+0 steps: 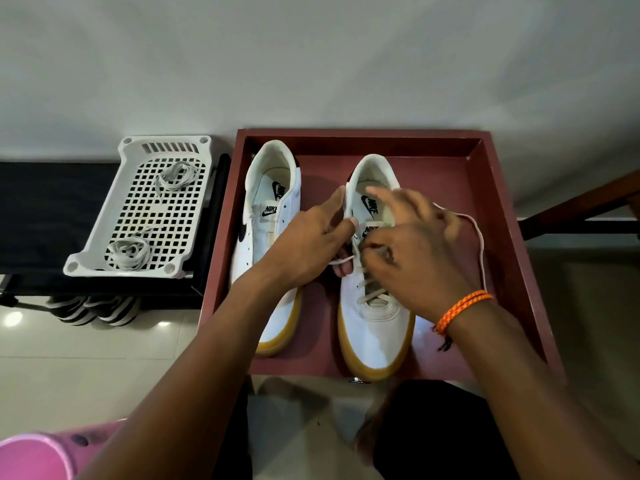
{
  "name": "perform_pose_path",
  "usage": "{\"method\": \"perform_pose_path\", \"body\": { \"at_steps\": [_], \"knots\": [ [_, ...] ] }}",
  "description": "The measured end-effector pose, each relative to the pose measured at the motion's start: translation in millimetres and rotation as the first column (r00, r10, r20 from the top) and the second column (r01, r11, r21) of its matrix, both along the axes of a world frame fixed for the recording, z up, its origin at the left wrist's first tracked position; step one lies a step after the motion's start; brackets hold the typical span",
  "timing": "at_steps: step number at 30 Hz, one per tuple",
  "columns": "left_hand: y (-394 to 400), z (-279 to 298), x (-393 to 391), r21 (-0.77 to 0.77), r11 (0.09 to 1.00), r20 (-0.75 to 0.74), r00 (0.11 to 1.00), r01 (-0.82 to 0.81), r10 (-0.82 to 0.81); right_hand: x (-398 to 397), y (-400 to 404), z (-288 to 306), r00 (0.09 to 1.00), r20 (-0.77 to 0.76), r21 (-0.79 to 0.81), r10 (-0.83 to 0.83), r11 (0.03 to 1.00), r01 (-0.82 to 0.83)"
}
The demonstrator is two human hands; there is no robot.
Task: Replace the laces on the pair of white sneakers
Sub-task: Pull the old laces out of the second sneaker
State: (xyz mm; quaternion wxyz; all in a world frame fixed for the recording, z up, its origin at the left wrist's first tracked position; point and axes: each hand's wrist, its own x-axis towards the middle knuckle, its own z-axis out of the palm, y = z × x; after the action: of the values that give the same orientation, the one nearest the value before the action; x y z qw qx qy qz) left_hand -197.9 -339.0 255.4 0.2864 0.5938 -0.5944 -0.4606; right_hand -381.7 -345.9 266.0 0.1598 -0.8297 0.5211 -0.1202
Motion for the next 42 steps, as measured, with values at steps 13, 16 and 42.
{"method": "perform_pose_path", "body": {
  "at_steps": [13, 16, 42],
  "knots": [
    [0.6, 0.9, 0.9, 0.011, 1.000, -0.024, 0.999, 0.023, -0.023, -19.1, -13.2, 12.1, 0.974, 0.188, -0.007, -0.130, 0.991, 0.133],
    [-0.7, -2.1, 0.9, 0.015, 1.000, -0.024, 1.000, 0.021, -0.020, -3.9, -2.3, 2.1, 0.999, 0.038, 0.020, -0.014, 1.000, 0.014],
    [-2.9, -7.8, 0.0, 0.080, 0.997, -0.112, 0.994, 0.026, -0.017, -21.1, -14.5, 11.6, 0.976, 0.125, -0.084, -0.178, 0.978, 0.189]
  ]
}}
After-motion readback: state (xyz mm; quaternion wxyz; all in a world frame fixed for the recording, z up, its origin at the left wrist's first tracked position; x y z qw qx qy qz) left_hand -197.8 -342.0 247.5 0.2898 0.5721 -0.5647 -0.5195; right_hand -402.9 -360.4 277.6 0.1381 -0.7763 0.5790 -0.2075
